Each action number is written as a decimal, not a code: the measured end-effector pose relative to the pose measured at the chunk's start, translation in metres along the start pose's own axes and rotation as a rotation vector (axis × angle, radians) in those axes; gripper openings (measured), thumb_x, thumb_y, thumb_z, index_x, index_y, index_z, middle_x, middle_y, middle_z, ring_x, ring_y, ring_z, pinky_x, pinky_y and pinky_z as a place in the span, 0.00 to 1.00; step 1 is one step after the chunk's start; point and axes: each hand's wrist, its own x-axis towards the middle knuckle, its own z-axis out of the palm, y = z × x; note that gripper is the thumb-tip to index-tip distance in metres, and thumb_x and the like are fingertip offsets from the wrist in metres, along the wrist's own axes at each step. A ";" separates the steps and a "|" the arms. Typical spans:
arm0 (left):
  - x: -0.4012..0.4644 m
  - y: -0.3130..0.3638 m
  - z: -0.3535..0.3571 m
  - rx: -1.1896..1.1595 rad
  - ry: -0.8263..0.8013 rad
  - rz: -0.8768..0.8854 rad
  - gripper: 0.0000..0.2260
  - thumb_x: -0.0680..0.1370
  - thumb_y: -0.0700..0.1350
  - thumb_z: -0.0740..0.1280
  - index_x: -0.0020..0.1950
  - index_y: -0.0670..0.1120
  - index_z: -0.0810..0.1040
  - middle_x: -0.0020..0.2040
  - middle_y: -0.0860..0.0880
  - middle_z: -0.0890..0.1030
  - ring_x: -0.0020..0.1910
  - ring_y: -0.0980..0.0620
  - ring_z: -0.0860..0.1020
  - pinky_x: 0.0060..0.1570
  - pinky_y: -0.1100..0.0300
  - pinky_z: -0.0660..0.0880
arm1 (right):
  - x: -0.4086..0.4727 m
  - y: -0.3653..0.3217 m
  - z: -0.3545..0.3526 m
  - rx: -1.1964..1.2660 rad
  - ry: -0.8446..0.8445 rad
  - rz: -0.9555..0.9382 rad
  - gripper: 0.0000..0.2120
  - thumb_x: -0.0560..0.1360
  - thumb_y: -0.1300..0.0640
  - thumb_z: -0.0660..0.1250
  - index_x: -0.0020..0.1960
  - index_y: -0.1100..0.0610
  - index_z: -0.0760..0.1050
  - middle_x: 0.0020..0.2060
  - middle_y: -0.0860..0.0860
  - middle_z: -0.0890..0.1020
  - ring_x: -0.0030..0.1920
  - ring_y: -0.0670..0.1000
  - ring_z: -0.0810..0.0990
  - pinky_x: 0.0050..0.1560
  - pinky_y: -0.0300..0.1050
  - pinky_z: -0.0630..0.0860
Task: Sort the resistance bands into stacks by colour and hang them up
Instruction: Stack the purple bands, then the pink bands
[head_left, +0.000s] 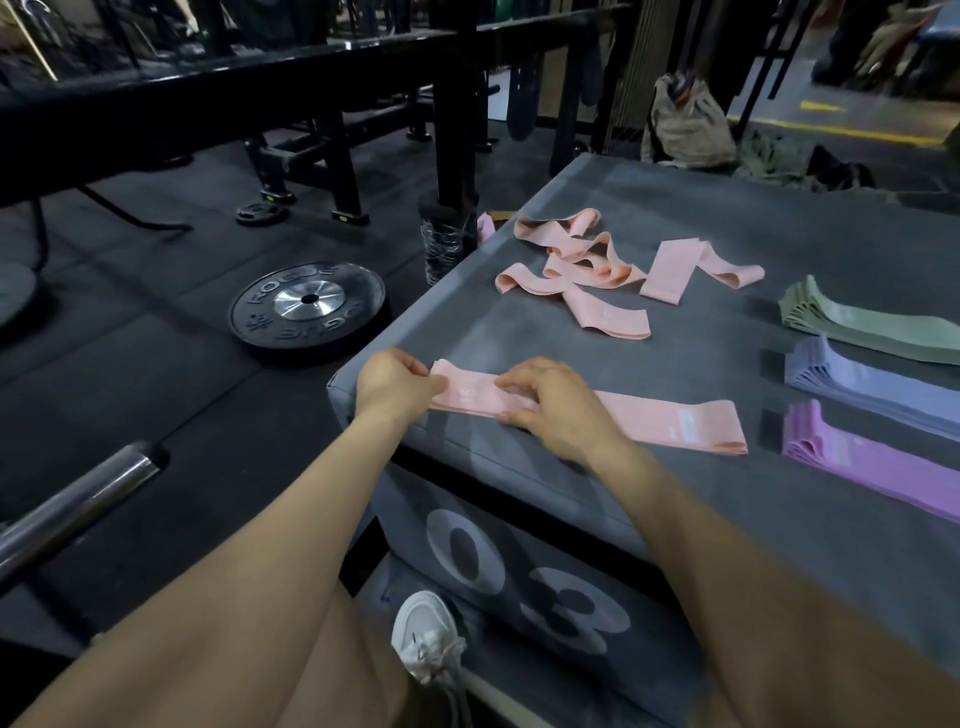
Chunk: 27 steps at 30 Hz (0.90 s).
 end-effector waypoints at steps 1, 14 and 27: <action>0.000 0.000 0.000 -0.002 -0.006 -0.003 0.12 0.70 0.41 0.72 0.34 0.49 0.70 0.39 0.49 0.76 0.42 0.49 0.74 0.43 0.61 0.69 | 0.000 0.000 0.000 0.004 -0.002 0.001 0.20 0.71 0.53 0.72 0.62 0.53 0.76 0.61 0.51 0.76 0.61 0.55 0.73 0.65 0.48 0.67; -0.001 0.003 -0.006 -0.099 -0.031 -0.036 0.11 0.70 0.37 0.72 0.34 0.48 0.73 0.33 0.52 0.75 0.34 0.53 0.73 0.38 0.62 0.70 | 0.000 -0.002 -0.001 0.009 -0.009 -0.005 0.21 0.71 0.53 0.72 0.63 0.54 0.76 0.61 0.51 0.76 0.61 0.55 0.72 0.65 0.48 0.67; -0.004 0.005 0.000 0.155 -0.017 0.499 0.12 0.74 0.38 0.67 0.57 0.46 0.77 0.56 0.50 0.73 0.57 0.50 0.74 0.57 0.57 0.70 | 0.000 0.001 0.000 0.002 -0.024 -0.012 0.23 0.70 0.52 0.72 0.64 0.54 0.74 0.62 0.52 0.75 0.62 0.55 0.72 0.66 0.49 0.67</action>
